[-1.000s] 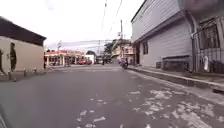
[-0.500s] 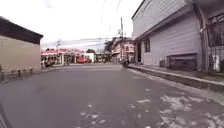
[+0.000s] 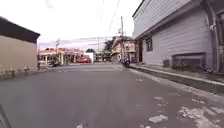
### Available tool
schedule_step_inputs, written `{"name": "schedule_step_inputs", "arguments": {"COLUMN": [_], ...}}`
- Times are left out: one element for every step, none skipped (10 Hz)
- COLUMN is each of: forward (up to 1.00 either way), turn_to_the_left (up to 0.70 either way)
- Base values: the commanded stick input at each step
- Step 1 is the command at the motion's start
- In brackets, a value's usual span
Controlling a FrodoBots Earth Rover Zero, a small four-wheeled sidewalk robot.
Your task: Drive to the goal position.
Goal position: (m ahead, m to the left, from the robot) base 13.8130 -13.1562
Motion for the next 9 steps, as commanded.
{"name": "schedule_step_inputs", "arguments": {"forward": [1.0,1.0,1.0,1.0,1.0,1.0,1.0,1.0,1.0], "turn_to_the_left": [0.0,0.0,0.0,0.0,0.0,0.0,0.0,0.0,0.0]}}
